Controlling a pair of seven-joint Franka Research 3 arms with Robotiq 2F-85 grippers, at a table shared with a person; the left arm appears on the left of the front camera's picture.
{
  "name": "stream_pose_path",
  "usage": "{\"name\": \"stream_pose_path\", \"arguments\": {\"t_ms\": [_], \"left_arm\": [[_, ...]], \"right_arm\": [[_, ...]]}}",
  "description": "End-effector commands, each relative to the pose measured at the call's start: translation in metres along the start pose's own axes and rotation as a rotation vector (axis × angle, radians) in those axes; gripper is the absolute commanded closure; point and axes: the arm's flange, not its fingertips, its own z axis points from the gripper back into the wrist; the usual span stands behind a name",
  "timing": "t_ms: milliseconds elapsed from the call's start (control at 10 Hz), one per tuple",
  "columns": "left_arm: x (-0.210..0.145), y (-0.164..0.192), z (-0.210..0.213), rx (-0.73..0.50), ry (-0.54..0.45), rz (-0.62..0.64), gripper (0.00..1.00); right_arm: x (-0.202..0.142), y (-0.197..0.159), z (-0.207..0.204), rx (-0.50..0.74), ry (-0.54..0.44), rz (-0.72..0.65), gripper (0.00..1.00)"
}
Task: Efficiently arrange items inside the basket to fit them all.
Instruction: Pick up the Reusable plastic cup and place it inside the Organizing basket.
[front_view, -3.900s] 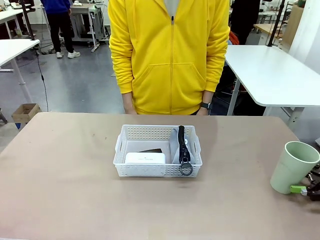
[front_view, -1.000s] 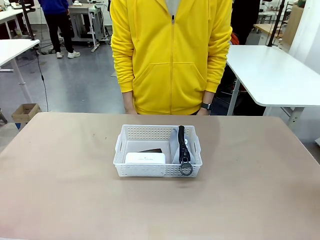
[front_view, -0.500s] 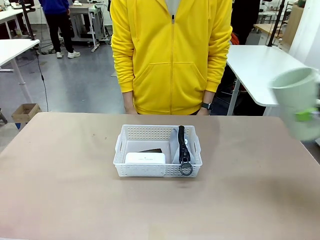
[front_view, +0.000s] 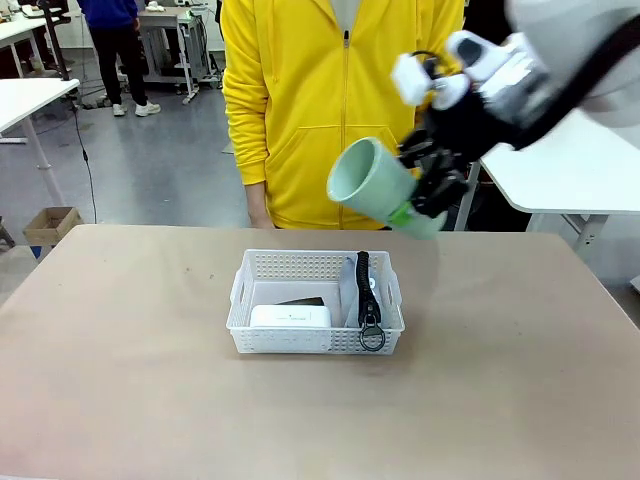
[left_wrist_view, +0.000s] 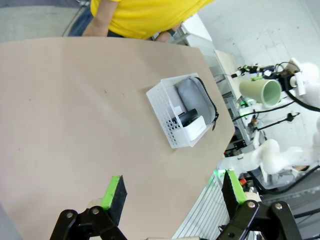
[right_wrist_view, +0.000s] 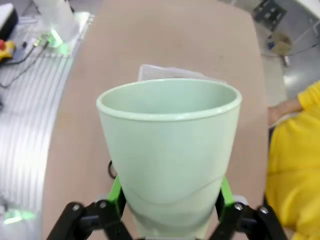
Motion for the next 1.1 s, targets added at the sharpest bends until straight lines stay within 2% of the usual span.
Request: {"name": "stream_pose_path", "arguments": {"t_ms": [0,200,400,500,600,700,1000], "left_arm": [[-0.001,-0.003,0.002,0.000,0.009,-0.002,0.00],[-0.001,-0.003,0.002,0.000,0.009,-0.002,0.00],[-0.001,-0.003,0.002,0.000,0.009,-0.002,0.00],[-0.001,-0.003,0.002,0.000,0.009,-0.002,0.00],[-0.001,-0.003,0.002,0.000,0.009,-0.002,0.00],[-0.001,-0.003,0.002,0.000,0.009,-0.002,0.00],[-0.001,-0.003,0.002,0.000,0.009,-0.002,0.00]], "right_arm": [[0.035,-0.023,-0.043,0.014,0.146,0.043,0.15],[0.057,-0.037,-0.090,-0.003,0.257,-0.021,0.15],[0.054,-0.049,-0.131,0.071,0.357,-0.126,0.15],[0.053,-0.050,-0.137,0.099,0.358,-0.126,0.15],[0.051,-0.050,-0.129,0.088,0.248,-0.110,0.15],[0.035,-0.039,-0.141,0.059,0.344,-0.095,0.15],[0.035,-0.039,-0.141,0.059,0.344,-0.095,0.15]]}}
